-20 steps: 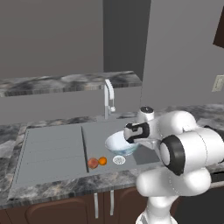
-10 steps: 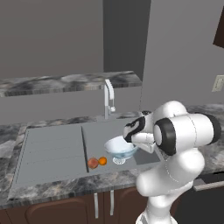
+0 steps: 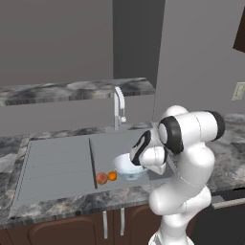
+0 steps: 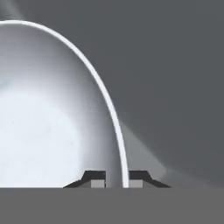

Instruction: Dump the onion and tangerine from the bowl so the bowl can be washed. Place the bowl in the sink after clearing the leftovers.

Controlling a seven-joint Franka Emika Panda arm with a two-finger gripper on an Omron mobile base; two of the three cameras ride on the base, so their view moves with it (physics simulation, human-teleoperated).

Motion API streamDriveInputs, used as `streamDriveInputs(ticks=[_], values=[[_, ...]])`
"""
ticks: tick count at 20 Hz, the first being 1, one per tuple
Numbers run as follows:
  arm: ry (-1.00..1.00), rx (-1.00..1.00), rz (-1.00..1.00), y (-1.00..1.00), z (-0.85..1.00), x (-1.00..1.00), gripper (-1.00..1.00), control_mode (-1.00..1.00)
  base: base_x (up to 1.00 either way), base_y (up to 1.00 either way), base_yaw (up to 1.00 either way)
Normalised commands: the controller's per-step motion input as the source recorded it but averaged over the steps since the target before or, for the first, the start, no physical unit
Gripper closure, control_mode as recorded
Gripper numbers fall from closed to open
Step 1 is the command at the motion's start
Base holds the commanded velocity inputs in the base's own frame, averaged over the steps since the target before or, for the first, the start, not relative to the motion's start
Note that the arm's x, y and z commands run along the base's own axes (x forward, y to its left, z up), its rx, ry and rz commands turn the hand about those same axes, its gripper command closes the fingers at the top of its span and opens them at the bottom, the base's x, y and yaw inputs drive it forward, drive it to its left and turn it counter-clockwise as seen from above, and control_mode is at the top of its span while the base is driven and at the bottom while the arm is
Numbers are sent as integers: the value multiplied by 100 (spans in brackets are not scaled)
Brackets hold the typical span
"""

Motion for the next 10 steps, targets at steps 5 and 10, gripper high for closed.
streamDriveInputs(ticks=[5,10], values=[[6,-9,0,0,-41,0,100,-100,0,0,0],[0,-1,0,0,-3,0,-100,-100,0,0,0]])
